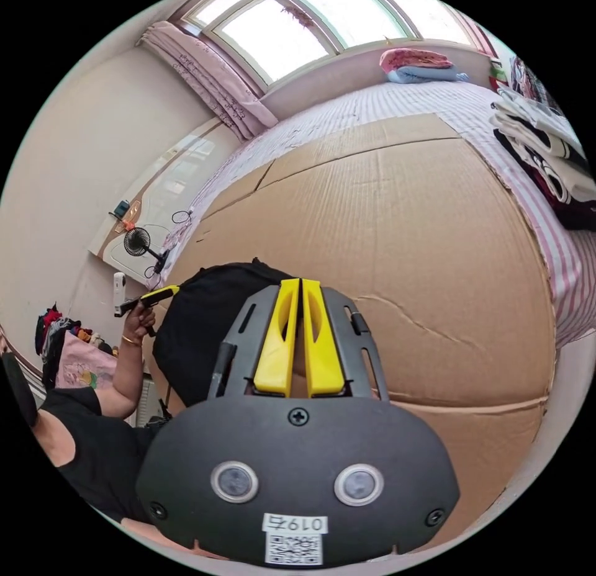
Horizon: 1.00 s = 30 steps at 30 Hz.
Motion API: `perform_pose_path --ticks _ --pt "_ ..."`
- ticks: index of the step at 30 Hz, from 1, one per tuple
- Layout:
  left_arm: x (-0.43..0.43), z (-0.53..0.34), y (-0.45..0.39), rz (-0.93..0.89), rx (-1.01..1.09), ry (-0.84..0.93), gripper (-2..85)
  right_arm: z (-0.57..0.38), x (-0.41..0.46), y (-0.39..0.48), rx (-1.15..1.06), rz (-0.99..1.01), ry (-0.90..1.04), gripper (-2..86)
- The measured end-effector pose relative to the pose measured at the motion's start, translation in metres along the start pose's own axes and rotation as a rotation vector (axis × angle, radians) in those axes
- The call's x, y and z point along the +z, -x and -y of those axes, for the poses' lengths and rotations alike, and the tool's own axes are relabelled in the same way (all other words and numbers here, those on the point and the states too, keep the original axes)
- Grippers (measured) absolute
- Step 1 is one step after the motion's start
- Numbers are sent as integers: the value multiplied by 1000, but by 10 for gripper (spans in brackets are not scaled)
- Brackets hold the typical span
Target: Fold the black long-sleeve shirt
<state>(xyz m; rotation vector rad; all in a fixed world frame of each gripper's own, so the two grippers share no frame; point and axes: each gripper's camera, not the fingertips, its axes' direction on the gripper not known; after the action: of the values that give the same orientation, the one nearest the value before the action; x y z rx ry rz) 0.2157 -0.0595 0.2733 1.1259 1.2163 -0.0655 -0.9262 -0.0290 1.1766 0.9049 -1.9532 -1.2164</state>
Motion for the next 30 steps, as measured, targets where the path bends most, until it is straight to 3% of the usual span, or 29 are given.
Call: perform_pose_path --ticks 9,16,20,30 --pt "0 -1 3 -4 -6 27 24 -6 29 -15 52 4 81 15" --pt "-14 -14 34 -137 -71 -17 61 -31 6 -35 107 145 17 59" --pt "-25 -30 49 -182 -105 -45 66 -48 14 -32 96 179 95 75" --pt "-35 -63 34 -218 -98 7 53 -73 14 -26 76 245 122 53"
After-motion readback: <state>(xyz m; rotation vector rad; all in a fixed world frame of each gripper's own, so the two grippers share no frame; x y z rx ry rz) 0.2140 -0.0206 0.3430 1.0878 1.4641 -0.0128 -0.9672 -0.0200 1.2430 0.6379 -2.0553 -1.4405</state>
